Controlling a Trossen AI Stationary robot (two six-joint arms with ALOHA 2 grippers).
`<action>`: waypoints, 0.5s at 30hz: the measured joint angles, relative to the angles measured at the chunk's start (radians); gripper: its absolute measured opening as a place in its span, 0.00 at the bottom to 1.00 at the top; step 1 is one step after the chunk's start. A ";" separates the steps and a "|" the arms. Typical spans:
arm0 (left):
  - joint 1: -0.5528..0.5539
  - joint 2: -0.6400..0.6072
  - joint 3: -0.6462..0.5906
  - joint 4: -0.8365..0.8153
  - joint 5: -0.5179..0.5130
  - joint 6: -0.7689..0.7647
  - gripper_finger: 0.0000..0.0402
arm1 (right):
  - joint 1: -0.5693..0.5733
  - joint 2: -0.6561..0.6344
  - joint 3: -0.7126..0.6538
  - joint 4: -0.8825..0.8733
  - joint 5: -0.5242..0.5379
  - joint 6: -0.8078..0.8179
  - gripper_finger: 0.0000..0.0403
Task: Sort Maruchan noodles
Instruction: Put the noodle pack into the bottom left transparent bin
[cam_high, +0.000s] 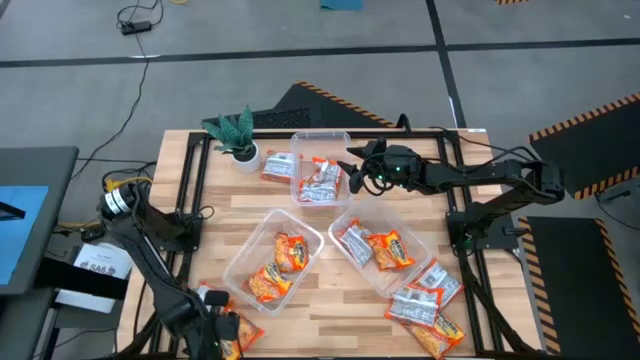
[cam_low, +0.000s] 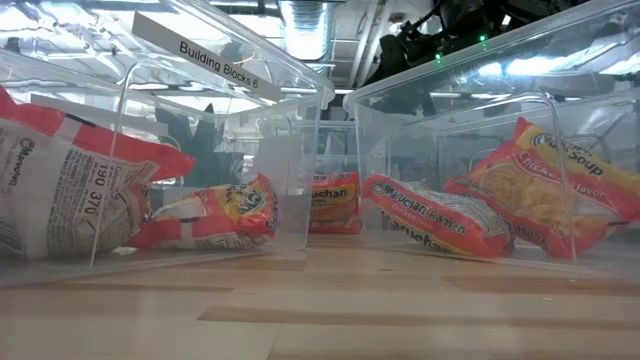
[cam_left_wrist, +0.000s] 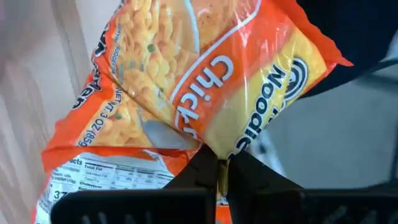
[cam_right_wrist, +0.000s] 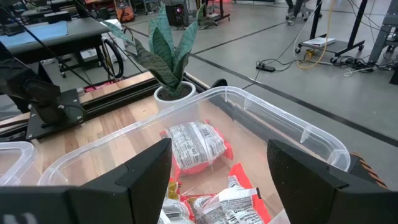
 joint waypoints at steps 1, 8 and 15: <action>0.003 -0.022 0.008 0.000 -0.008 0.000 0.00 | 0.000 0.000 0.000 0.000 0.000 0.000 0.71; 0.009 -0.172 0.075 -0.010 -0.068 -0.015 0.00 | 0.000 0.000 0.000 -0.001 0.000 0.000 0.71; 0.016 -0.322 0.135 -0.132 -0.404 0.260 0.00 | 0.000 0.000 0.000 -0.003 0.000 0.000 0.71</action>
